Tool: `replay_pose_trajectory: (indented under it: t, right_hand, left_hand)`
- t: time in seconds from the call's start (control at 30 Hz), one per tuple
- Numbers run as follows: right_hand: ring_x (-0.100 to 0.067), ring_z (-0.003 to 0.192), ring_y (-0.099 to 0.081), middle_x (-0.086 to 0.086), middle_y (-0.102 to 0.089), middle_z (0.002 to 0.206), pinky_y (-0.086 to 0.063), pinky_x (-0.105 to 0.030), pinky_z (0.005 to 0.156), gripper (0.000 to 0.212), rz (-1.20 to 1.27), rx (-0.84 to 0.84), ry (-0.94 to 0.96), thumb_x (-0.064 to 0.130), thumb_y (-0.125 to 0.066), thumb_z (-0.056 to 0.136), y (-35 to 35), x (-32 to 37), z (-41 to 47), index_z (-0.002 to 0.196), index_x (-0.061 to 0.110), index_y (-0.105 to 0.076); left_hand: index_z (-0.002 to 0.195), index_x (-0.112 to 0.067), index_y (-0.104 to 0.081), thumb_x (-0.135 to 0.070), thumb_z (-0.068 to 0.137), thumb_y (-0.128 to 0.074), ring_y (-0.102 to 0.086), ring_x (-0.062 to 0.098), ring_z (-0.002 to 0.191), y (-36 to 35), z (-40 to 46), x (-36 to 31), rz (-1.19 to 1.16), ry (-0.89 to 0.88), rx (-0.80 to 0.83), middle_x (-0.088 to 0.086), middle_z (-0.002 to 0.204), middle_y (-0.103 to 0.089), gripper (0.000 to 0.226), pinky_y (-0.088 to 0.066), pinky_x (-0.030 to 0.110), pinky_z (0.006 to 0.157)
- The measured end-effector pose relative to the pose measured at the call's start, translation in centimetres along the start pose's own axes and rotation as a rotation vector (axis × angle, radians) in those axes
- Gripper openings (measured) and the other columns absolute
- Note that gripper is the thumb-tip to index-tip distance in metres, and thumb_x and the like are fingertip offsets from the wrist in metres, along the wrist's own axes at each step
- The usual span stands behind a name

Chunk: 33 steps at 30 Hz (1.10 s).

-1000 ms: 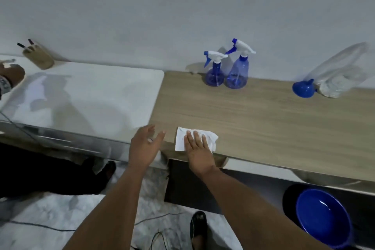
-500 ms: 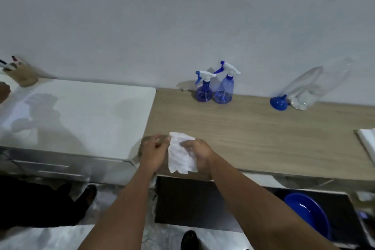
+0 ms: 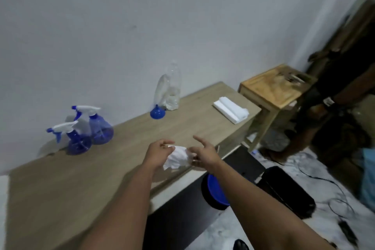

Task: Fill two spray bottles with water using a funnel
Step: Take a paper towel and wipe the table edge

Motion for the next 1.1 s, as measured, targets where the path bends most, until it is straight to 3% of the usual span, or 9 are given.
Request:
replay_pose_trajectory:
  t: [0.1, 0.2, 0.4, 0.5, 0.63, 0.8, 0.87, 1.0, 1.1]
  right_hand:
    - [-0.023, 0.078, -0.070, -0.015, -0.073, 0.102, -0.059, -0.032, 0.067, 0.047, -0.059, -0.022, 0.036, -0.002, -0.079, 0.089, 8.5, 1.9, -1.1, 0.133, 0.011, -0.069]
    - [-0.025, 0.079, -0.070, -0.018, -0.077, 0.092, -0.058, -0.031, 0.070, 0.027, -0.115, -0.152, 0.053, -0.005, -0.078, 0.088, 19.3, 2.6, -1.7, 0.115, -0.004, -0.077]
    - [-0.008, 0.071, -0.059, 0.003, -0.067, 0.076, -0.047, -0.015, 0.057, 0.010, -0.174, -0.374, -0.005, 0.006, -0.076, 0.093, 36.0, 2.4, -4.8, 0.082, 0.009, -0.077]
    - [-0.017, 0.073, -0.061, -0.004, -0.067, 0.078, -0.050, -0.029, 0.062, 0.006, -0.041, -0.455, -0.110, 0.009, -0.074, 0.095, 44.2, -0.7, -5.9, 0.089, 0.009, -0.073]
    - [-0.025, 0.083, -0.064, -0.010, -0.068, 0.091, -0.059, -0.034, 0.061, 0.010, 0.136, -0.624, -0.208, 0.006, -0.070, 0.097, 53.9, -5.7, -6.6, 0.089, 0.011, -0.072]
    - [-0.036, 0.101, -0.067, -0.016, -0.070, 0.103, -0.066, -0.048, 0.072, 0.011, 0.375, -0.757, -0.359, -0.001, -0.068, 0.094, 61.8, -11.5, -5.4, 0.091, 0.009, -0.072]
    - [-0.040, 0.105, -0.066, -0.020, -0.068, 0.108, -0.065, -0.041, 0.057, 0.013, 0.455, -0.799, -0.391, -0.005, -0.065, 0.093, 63.9, -13.6, -4.0, 0.100, 0.005, -0.071]
    - [-0.036, 0.096, -0.062, -0.018, -0.064, 0.103, -0.064, -0.047, 0.072, 0.019, 0.581, -0.853, -0.406, -0.008, -0.063, 0.096, 67.4, -16.8, 0.0, 0.112, 0.002, -0.068]
    - [-0.029, 0.077, -0.058, -0.016, -0.062, 0.096, -0.055, -0.036, 0.060, 0.021, 0.540, -0.850, -0.368, -0.008, -0.055, 0.099, 69.6, -18.7, 2.8, 0.100, 0.011, -0.065]
  left_hand:
    - [0.108, -0.010, -0.076, 0.000, 0.090, -0.068, -0.065, 0.006, 0.075, -8.7, 2.1, -4.3, 0.071, -0.035, 0.107, 0.007, 0.098, -0.074, 0.022, -0.049, 0.008, 0.058]
    - [0.118, -0.008, -0.074, 0.008, 0.084, -0.064, -0.070, 0.012, 0.079, -19.0, 3.4, -7.6, 0.179, -0.056, 0.264, 0.010, 0.103, -0.075, 0.038, -0.055, 0.016, 0.063]
    - [0.098, -0.018, -0.078, -0.007, 0.087, -0.072, -0.069, 0.016, 0.081, -37.1, 4.2, -11.4, 0.559, -0.190, 0.460, 0.001, 0.089, -0.074, 0.017, -0.057, 0.029, 0.071]
    - [0.087, -0.014, -0.076, -0.013, 0.089, -0.073, -0.061, 0.012, 0.073, -46.6, 4.3, -11.7, 0.610, -0.237, 0.516, -0.003, 0.076, -0.068, 0.004, -0.046, 0.022, 0.061]
    - [0.085, -0.013, -0.072, -0.017, 0.088, -0.076, -0.067, 0.020, 0.087, -57.7, 4.9, -8.8, 0.627, -0.134, 0.626, -0.001, 0.083, -0.070, 0.006, -0.053, 0.030, 0.082]
    - [0.124, -0.007, -0.065, -0.011, 0.092, -0.073, -0.065, 0.023, 0.095, -68.7, 5.9, -4.0, 0.579, 0.006, 0.739, 0.009, 0.102, -0.068, 0.033, -0.052, 0.032, 0.084]
    - [0.137, -0.009, -0.056, -0.011, 0.094, -0.069, -0.061, 0.021, 0.098, -72.3, 6.6, -2.3, 0.572, 0.034, 0.772, 0.008, 0.112, -0.064, 0.045, -0.048, 0.030, 0.084]
    - [0.151, -0.015, -0.042, -0.012, 0.095, -0.069, -0.060, 0.029, 0.119, -78.1, 9.4, 1.7, 0.564, 0.089, 0.800, 0.015, 0.140, -0.058, 0.062, -0.051, 0.043, 0.102]
    - [0.157, -0.016, -0.032, -0.016, 0.095, -0.070, -0.046, 0.031, 0.139, -81.1, 11.3, 4.7, 0.614, 0.092, 0.805, 0.014, 0.155, -0.044, 0.073, -0.046, 0.045, 0.110]
Point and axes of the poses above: each hand's wrist, its own z-axis towards the middle knuckle, its own y-axis out of the back of the hand, x = y × z, the point moved 8 cm from there along z, towards the middle knuckle
